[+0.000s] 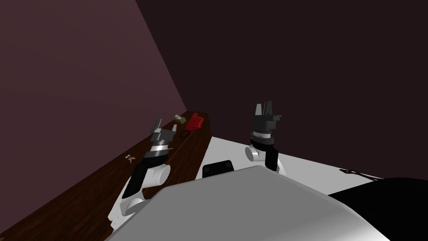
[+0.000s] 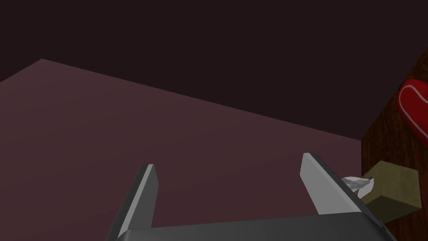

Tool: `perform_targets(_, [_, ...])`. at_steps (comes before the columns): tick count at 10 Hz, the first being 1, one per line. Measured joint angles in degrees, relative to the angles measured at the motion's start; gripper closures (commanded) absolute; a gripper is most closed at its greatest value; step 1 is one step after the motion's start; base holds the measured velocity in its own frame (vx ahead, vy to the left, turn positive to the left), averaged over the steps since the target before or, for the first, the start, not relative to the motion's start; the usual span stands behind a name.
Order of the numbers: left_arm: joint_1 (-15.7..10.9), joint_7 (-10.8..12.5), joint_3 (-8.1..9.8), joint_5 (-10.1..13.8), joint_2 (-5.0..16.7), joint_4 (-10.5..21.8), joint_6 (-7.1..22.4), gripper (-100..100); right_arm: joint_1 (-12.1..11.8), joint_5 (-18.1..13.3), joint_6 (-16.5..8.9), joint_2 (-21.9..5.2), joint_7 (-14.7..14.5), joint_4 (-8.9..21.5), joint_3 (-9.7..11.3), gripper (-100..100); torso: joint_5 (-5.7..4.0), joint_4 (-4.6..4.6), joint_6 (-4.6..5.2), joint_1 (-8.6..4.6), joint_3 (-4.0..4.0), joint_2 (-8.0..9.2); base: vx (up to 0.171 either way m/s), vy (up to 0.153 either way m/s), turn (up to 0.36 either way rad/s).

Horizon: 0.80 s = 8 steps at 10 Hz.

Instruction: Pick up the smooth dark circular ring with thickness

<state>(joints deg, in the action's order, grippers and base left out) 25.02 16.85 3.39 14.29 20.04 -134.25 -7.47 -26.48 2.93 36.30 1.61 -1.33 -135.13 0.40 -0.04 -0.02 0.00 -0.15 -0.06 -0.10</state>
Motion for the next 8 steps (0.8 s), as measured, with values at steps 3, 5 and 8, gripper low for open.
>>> perform_targets(3, [-0.7,2.82,0.67,2.35,2.15,-0.07,4.44,-100,0.0,0.0,0.0,0.0,0.0,0.0,0.0,0,0.01,-0.01,-0.01,0.04,-0.01,-0.01,0.037,-0.035,-0.032])
perform_targets(5, [-1.55,5.16,1.68,4.47,4.27,0.1,7.9,-100,0.0,0.0,0.0,0.0,0.0,0.0,0.0,0,0.0,-0.01,-0.01,0.02,-0.03,-0.04,0.037,-0.035,-0.031])
perform_targets(8, [-2.15,8.61,2.81,7.81,7.69,0.56,12.61,-100,0.0,0.0,0.0,0.0,0.0,0.0,0.0,0,0.0,-0.01,-0.01,0.02,-0.02,-0.03,0.033,-0.032,-0.021])
